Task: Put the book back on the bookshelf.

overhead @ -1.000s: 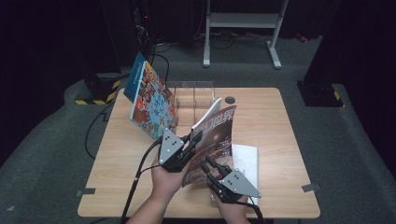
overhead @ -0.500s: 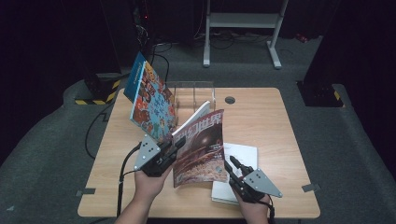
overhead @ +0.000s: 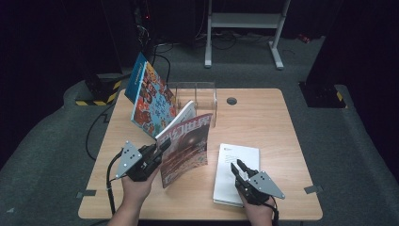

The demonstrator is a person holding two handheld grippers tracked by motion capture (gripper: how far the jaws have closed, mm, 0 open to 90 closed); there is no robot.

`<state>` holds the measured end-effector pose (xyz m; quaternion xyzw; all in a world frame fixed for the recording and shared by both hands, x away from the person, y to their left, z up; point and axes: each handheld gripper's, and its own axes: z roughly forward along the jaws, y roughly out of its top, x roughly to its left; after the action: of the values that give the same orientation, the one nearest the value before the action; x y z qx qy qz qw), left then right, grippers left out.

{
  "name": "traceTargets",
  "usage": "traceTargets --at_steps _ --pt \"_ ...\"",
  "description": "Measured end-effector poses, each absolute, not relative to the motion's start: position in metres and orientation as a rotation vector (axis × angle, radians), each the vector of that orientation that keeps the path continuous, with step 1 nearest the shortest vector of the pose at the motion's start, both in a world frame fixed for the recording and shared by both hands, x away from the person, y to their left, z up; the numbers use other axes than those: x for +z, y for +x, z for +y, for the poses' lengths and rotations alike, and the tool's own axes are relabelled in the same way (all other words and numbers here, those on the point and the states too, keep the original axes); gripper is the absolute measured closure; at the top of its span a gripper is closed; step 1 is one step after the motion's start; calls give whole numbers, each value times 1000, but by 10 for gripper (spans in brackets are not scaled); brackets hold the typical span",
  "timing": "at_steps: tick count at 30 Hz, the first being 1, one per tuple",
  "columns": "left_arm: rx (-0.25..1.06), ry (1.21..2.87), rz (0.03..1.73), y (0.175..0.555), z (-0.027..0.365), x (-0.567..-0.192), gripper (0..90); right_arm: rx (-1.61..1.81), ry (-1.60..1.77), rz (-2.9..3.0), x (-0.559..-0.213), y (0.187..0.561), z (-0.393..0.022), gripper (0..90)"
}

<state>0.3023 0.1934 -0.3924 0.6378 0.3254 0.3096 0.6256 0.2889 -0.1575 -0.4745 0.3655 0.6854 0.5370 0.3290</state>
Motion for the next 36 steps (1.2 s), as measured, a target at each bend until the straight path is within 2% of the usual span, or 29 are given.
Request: traceTargets --at_steps 20,28,31,36 --pt "645 1515 721 279 218 -404 824 1397 984 1808 -478 294 -166 685" --pt "663 1549 717 277 215 -404 794 1395 982 1811 -478 293 -164 667" --pt "651 1559 725 280 209 -403 739 1398 981 1811 -478 293 -164 665" --pt "654 1569 737 286 200 -399 715 1403 974 1814 -478 293 -162 662"
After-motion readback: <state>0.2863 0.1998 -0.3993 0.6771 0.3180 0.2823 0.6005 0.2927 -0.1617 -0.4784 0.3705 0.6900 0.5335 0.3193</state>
